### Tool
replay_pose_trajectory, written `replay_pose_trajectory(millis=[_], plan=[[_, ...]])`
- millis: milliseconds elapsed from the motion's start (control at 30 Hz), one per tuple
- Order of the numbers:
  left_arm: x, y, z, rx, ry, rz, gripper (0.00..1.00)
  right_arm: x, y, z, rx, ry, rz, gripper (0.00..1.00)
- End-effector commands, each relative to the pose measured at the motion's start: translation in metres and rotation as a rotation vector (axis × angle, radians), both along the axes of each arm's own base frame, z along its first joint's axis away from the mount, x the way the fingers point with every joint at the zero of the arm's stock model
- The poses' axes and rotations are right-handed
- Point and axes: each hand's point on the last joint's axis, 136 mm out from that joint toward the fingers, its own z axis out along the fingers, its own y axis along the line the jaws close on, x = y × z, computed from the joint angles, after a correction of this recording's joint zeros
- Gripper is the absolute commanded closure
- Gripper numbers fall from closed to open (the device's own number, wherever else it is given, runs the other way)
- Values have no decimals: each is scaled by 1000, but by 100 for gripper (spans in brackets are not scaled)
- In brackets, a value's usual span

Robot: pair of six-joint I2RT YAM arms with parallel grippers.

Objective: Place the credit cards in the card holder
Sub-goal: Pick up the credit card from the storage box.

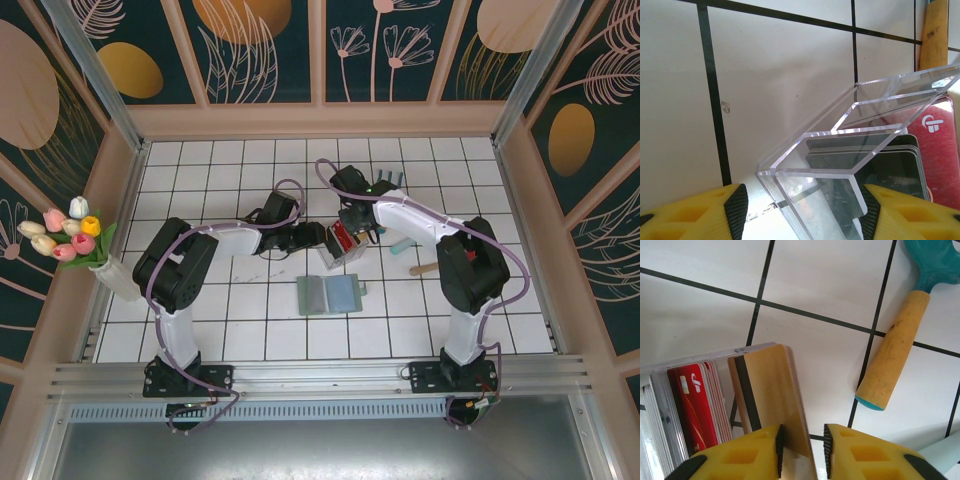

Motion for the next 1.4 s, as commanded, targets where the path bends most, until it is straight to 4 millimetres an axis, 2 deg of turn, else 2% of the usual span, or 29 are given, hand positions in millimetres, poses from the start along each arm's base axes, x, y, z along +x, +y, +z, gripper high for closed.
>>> replay_pose_trajectory(millis=[0, 133, 200, 433, 533, 767, 867, 967, 1033, 1067, 1100, 1167, 1367], plan=[[-16, 21, -39, 120, 93, 15, 39, 2, -9, 13, -52, -18, -14, 72], [-16, 21, -38, 120, 92, 14, 39, 3, -12, 16, -60, -27, -27, 74], [-16, 21, -38, 119, 93, 14, 39, 3, -11, 18, -56, -29, -26, 81], [-16, 21, -36, 119, 88, 13, 39, 1, -3, 25, -11, -27, -14, 88], [-14, 20, -32, 112, 81, 12, 39, -3, 2, 33, 29, -24, -10, 98], [-10, 16, -10, 79, 39, 11, 36, -16, 19, 53, 192, -14, -6, 99], [-8, 15, 5, 61, 10, 19, 34, -20, 23, 62, 258, -24, -24, 100], [-7, 20, 27, 52, -31, 46, 30, -24, 27, 80, 345, -54, -40, 100], [-7, 26, 46, 43, -73, 79, 27, -27, 25, 98, 430, -99, -77, 100], [-5, 26, 63, 17, -108, 93, 26, -29, 26, 105, 489, -111, -79, 100], [-12, 30, 66, 2, -112, 98, 25, -34, 29, 114, 578, -108, -70, 100], [-21, 26, 88, -85, -139, 91, 23, -43, 32, 127, 708, -114, -63, 100], [-56, -2, 156, -476, -184, -32, 19, -80, 39, 150, 1078, -83, -35, 100]])
